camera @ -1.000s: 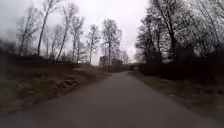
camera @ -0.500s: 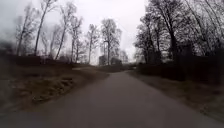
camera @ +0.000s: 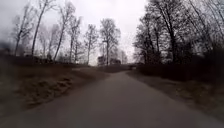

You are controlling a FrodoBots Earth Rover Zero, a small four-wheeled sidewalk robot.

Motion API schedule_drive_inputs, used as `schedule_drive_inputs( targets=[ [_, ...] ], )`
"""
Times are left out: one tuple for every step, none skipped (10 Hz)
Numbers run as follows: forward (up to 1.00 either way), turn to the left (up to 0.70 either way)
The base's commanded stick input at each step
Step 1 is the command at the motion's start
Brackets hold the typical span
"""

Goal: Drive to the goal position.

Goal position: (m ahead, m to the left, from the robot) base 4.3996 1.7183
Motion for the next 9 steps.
schedule_drive_inputs(
  targets=[
    [0.70,0.14],
    [0.70,0.14],
    [0.70,0.14],
    [0.70,0.13],
    [0.70,0.09],
    [0.70,0.04],
    [0.70,0.00],
    [0.70,0.00],
    [0.70,0.00]
  ],
)
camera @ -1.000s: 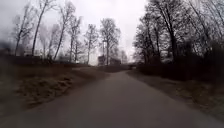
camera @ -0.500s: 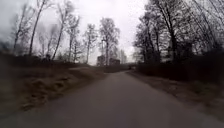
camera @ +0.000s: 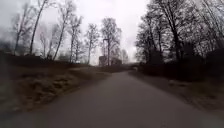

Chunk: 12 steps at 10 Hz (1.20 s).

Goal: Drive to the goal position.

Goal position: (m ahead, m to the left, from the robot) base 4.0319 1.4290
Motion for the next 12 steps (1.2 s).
schedule_drive_inputs(
  targets=[
    [0.70,0.00],
    [0.70,0.00],
    [0.70,0.00],
    [0.70,0.00],
    [0.70,0.00],
    [0.70,0.00],
    [0.70,0.00],
    [0.70,0.00],
    [0.70,0.00],
    [0.70,0.00],
    [0.70,0.00],
    [0.70,0.04]
  ],
)
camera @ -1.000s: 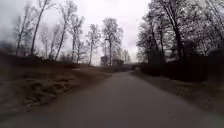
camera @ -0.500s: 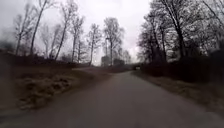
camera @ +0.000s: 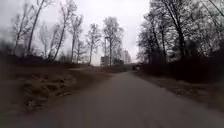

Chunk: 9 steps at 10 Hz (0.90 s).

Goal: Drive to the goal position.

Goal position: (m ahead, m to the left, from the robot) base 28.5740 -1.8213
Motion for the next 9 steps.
schedule_drive_inputs(
  targets=[
    [0.70,0.14],
    [0.70,0.10],
    [0.70,0.06],
    [0.70,0.02],
    [0.70,0.00],
    [0.70,0.00],
    [0.70,0.00],
    [0.70,0.00],
    [0.70,0.00]
  ],
)
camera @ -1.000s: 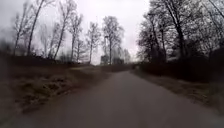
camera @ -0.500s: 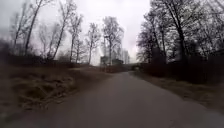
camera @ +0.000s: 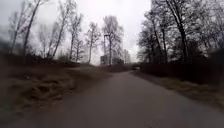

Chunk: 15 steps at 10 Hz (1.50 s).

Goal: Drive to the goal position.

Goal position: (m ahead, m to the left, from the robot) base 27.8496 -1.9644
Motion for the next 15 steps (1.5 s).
schedule_drive_inputs(
  targets=[
    [0.70,0.00],
    [0.70,0.00],
    [0.70,0.00],
    [0.70,0.00],
    [0.70,0.00],
    [0.70,0.00],
    [0.70,0.00],
    [0.70,0.00],
    [0.70,0.00],
    [0.70,0.00],
    [0.70,0.00],
    [0.70,0.00],
    [0.70,0.00],
    [0.70,0.00],
    [0.70,0.00]
  ],
)
